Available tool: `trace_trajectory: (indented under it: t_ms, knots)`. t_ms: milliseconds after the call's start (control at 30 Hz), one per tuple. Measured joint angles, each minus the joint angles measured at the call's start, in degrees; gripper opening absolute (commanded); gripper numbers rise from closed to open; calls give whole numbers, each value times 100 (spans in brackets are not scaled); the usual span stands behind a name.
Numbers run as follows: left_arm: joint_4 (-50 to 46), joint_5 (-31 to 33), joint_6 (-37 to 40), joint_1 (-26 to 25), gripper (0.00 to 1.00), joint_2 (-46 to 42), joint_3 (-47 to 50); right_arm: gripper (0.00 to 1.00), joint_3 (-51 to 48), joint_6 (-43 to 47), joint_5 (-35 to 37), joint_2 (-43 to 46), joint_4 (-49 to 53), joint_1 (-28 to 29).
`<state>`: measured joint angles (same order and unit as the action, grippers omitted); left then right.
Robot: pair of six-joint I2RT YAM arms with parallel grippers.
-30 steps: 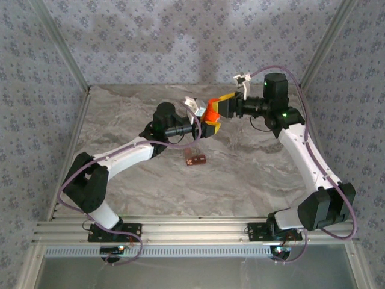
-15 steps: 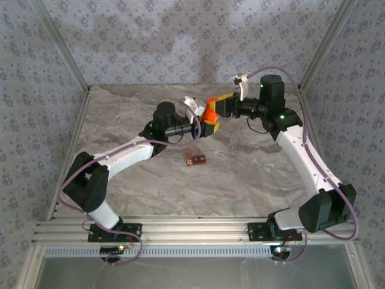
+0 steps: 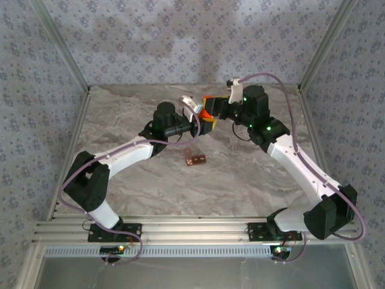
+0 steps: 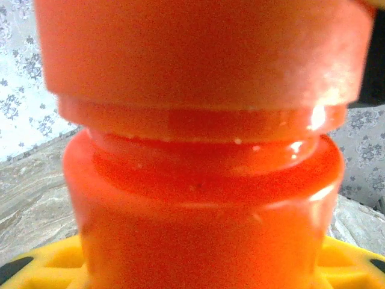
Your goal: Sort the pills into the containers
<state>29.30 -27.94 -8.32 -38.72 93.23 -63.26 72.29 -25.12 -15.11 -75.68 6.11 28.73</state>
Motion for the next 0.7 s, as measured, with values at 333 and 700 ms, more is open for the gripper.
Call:
trace_trajectory:
  t_ms: [333,700]
  knots:
    - [195,52,-13,9,0,0,0,71,122,-72,-9,4,190,-22]
    - [420,59,-13,-22,0,0,-2,86,275,186,-1314,35,774,-509]
